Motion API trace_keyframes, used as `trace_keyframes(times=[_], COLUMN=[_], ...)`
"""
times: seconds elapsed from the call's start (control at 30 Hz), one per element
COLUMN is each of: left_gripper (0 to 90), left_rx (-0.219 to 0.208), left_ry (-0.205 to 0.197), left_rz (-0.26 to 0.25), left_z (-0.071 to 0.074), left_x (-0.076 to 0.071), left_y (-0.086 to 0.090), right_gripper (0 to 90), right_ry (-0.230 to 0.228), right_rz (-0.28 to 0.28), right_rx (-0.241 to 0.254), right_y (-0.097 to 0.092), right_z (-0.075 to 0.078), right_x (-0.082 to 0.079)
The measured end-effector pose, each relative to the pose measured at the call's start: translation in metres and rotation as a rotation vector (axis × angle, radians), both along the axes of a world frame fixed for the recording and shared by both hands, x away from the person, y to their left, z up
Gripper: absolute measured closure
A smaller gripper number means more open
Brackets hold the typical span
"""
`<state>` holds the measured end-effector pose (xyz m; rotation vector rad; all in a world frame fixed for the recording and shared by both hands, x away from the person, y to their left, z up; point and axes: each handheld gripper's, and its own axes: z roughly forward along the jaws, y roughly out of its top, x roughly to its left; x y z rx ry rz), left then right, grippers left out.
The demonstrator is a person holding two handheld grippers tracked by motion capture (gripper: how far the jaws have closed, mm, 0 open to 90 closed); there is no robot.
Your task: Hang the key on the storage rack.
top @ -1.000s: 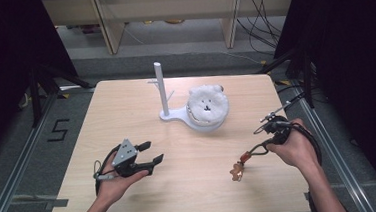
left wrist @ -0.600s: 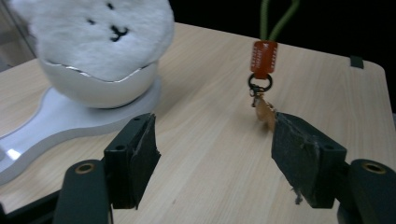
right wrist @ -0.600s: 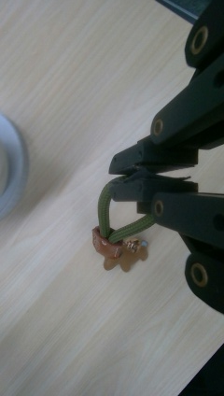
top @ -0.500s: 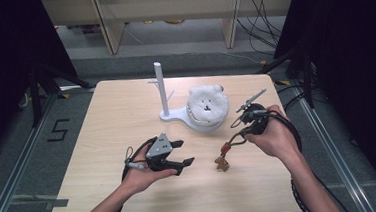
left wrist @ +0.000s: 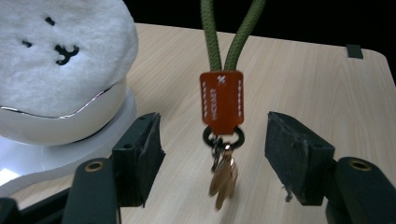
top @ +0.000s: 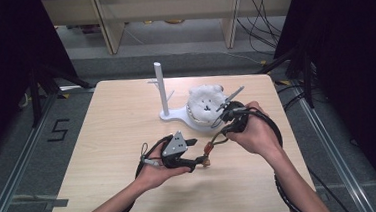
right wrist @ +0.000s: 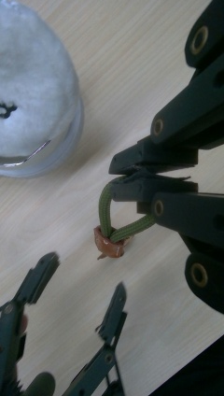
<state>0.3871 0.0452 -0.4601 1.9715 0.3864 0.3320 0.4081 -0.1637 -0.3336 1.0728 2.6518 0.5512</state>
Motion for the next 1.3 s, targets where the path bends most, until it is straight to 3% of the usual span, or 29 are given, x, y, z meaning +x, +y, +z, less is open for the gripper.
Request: trace_keyframes(times=[0.17,0.23,0.27,0.3,0.4,0.5,0.53,0.6,0.63,0.7,0.83,0.87,0.97,1.0,1.03,1.1,1.2,1.23,1.3], left_gripper=[46.1,55.5,55.5,64.2,66.4,67.9,68.2,68.5,68.6,68.7,68.7,68.7,68.7,68.6,68.7,68.7,68.7,68.6,68.6], left_rx=[0.026,0.035,0.036,0.042,0.044,0.049,0.049,0.029,0.029,0.008,-0.016,-0.037,-0.052,-0.069,-0.069,-0.092,-0.117,-0.117,-0.136], left_ry=[0.003,-0.003,-0.009,-0.013,-0.001,0.001,0.001,0.014,0.014,0.036,0.052,0.054,0.056,0.049,0.049,0.042,0.039,0.039,0.032], left_rz=[0.001,0.005,0.007,0.010,0.026,0.041,0.052,0.064,0.064,0.097,0.134,0.152,0.181,0.211,0.211,0.250,0.299,0.299,0.323], left_z=[-0.001,-0.002,-0.002,-0.002,-0.001,0.000,0.000,0.000,0.000,-0.001,-0.002,-0.002,-0.001,0.001,0.001,0.004,0.007,0.007,0.009], left_x=[0.002,0.002,0.001,0.000,-0.002,-0.003,-0.003,-0.003,-0.003,-0.001,0.001,0.002,0.003,0.003,0.003,0.004,0.008,0.008,0.011], left_y=[-0.006,-0.007,-0.007,-0.005,-0.003,-0.002,0.001,0.002,0.002,0.008,0.016,0.022,0.030,0.037,0.037,0.048,0.060,0.060,0.066], right_gripper=[86.6,86.6,86.6,86.6,86.3,85.4,78.7,67.0,67.0,64.7,62.1,61.5,60.8,60.3,60.3,60.3,60.1,59.7,55.3], right_ry=[-0.002,0.003,0.008,0.005,0.002,-0.008,-0.023,-0.039,-0.039,-0.089,-0.178,-0.152,-0.174,-0.202,-0.202,-0.204,-0.241,-0.225,-0.223], right_rz=[0.026,0.016,0.020,0.027,0.028,0.034,0.028,-0.003,-0.003,-0.020,-0.065,-0.126,-0.152,-0.185,-0.185,-0.272,-0.311,-0.346,-0.348], right_rx=[0.009,0.018,0.018,0.017,0.035,0.071,0.136,0.190,0.190,0.233,0.359,0.393,0.422,0.471,0.471,0.521,0.503,0.530,0.547], right_y=[0.011,0.013,0.013,0.014,0.014,0.013,0.011,0.008,0.008,0.002,-0.014,-0.017,-0.030,-0.043,-0.043,-0.063,-0.085,-0.089,-0.099], right_z=[0.000,0.000,0.000,0.000,-0.001,-0.002,-0.002,-0.001,-0.001,0.000,0.003,0.004,0.002,-0.004,-0.004,-0.017,-0.037,-0.044,-0.059], right_x=[0.000,-0.001,-0.001,-0.001,-0.001,0.000,0.001,0.001,0.001,0.002,0.003,-0.001,0.000,0.000,0.000,-0.002,-0.002,-0.004,-0.005])
